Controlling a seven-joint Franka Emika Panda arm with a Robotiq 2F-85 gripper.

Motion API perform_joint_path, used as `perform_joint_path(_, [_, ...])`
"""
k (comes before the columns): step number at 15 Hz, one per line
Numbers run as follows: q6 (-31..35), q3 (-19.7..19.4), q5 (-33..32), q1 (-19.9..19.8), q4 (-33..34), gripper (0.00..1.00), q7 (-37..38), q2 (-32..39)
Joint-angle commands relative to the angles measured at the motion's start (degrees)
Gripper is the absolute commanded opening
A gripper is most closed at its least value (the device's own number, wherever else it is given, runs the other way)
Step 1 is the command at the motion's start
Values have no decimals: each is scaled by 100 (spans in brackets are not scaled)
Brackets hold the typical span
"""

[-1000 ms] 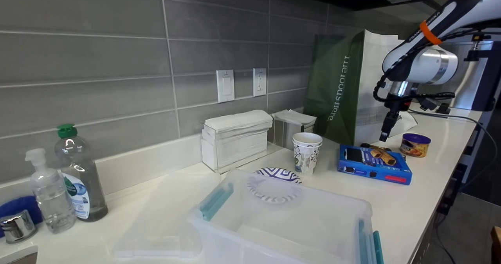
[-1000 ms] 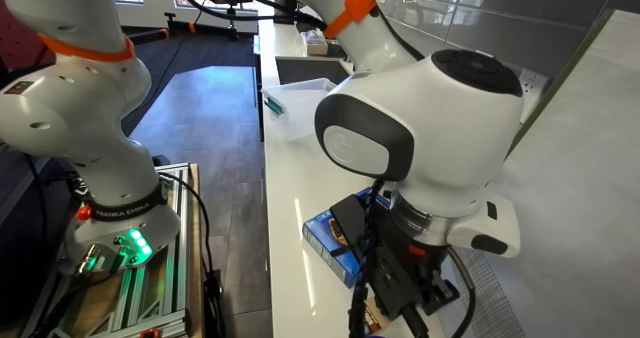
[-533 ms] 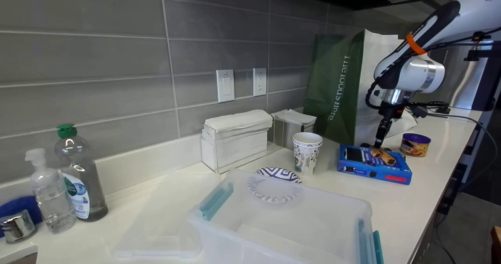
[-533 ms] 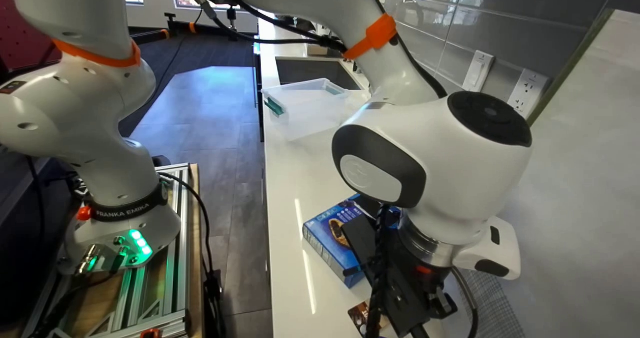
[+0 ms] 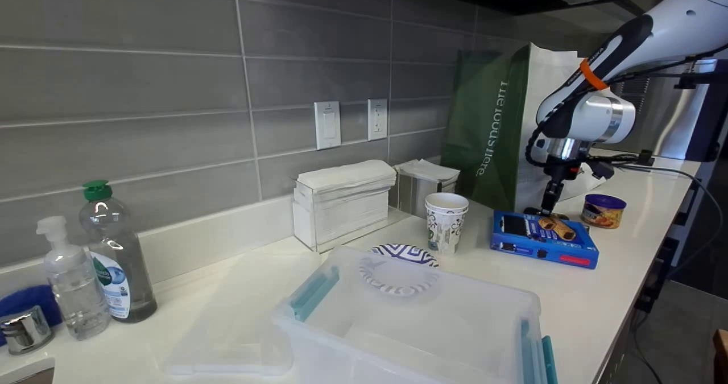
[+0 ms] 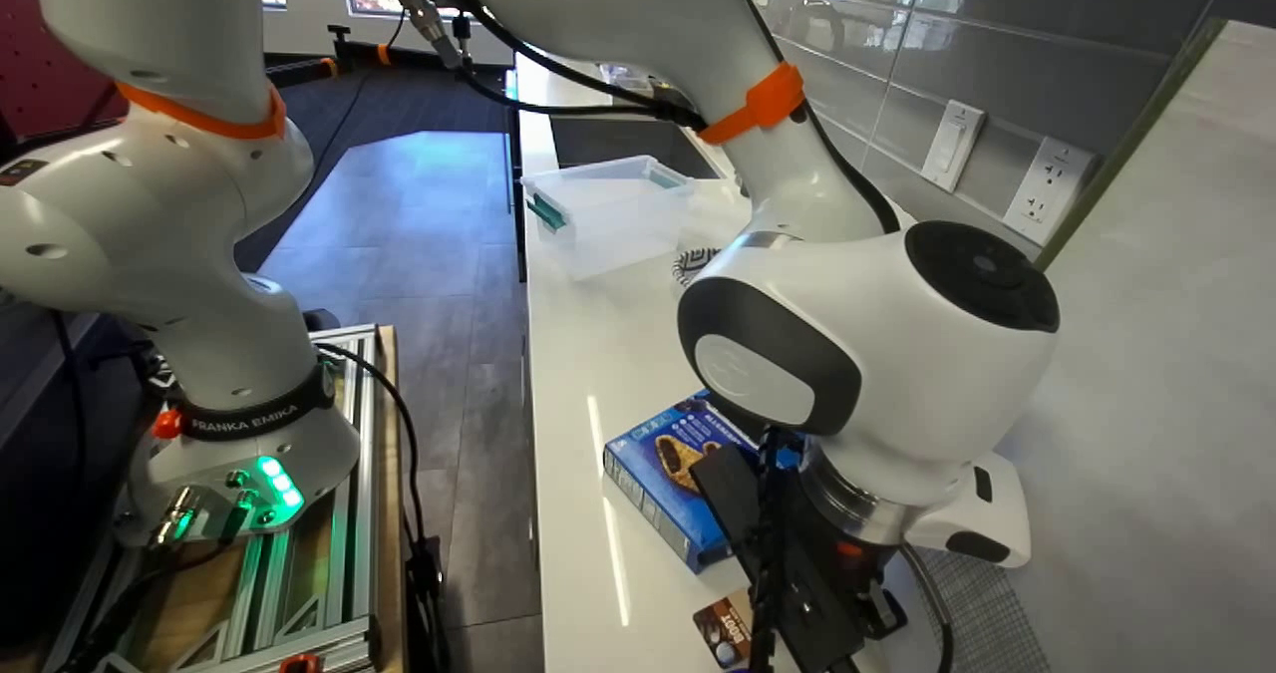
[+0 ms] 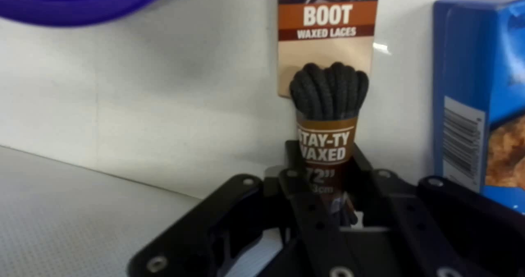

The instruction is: Put the red pack in the clear container on the left.

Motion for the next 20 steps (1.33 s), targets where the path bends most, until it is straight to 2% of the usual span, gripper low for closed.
perform_joint_path(1, [134,-17,-193,62,-387,7,410,-627])
perform_joint_path(6, [-273,-146,-762,264,-989,7,643,-2022])
perform_joint_path(9, [-1158,-158,-975,458,-1200,7,285,-2726])
perform_joint_path(11, [-1519,-140,-769,720,-1384,7,-4,-3176])
perform_joint_path(14, [-2291,-129,-125,1248,-1523,7,-197,-3709])
perform_joint_path(20, [-3370,-81,1353,2205,-1707,7,-173,-4161])
